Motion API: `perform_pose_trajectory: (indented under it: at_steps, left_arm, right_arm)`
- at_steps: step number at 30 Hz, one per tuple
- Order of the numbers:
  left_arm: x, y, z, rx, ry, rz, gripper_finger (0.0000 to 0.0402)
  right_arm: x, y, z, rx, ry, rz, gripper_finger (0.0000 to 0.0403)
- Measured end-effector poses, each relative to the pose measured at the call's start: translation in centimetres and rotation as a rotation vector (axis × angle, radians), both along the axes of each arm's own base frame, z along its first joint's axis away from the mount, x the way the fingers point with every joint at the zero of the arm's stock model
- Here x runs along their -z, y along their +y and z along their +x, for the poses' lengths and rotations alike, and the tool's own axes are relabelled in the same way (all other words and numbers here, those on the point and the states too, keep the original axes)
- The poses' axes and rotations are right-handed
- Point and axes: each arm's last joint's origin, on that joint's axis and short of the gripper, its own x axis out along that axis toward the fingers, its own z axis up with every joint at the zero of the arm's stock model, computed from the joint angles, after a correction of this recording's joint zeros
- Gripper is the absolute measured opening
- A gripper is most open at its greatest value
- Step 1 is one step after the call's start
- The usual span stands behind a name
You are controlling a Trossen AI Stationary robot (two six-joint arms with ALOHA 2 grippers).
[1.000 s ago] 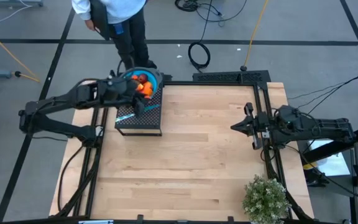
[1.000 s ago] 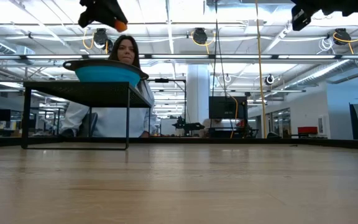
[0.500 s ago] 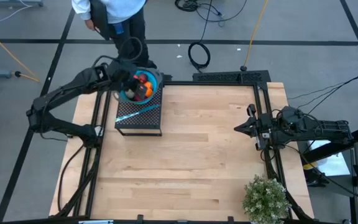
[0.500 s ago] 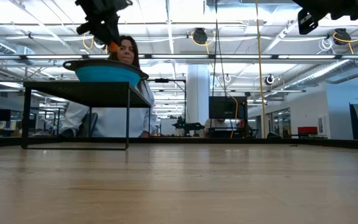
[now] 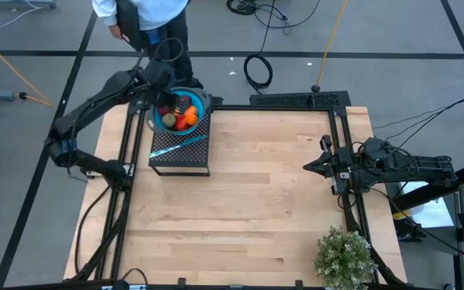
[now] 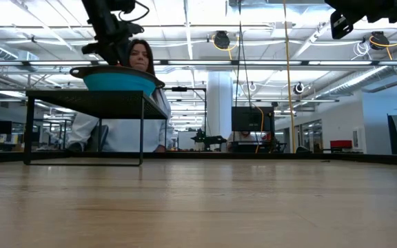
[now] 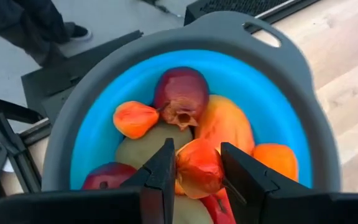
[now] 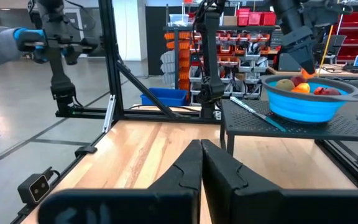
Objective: Pick & Place Fruit
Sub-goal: Put the yellow pear into the blue strainer bowl on the shelf
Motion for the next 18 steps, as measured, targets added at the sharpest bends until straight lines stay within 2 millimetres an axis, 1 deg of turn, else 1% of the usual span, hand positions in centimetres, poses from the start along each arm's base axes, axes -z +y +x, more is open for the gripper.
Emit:
perform_pose_trajectory:
  at_steps: [6,9,18]
  left_arm:
    - [0.6,1.1,-0.4,-0.015,0.020,-0.030,0.0103]
    - [0.8,1.3,-0.8,-0.028,0.037,-0.045,0.0103]
    - [0.8,1.3,-0.9,-0.010,0.051,-0.043,0.0104]
  right_arm:
    - [0.0,0.0,0.0,0.000,0.000,0.001,0.0000]
    - [0.0,0.0,0.0,0.000,0.000,0.001,0.0000]
    - [0.0,0.0,0.0,0.000,-0.001,0.001,0.0000]
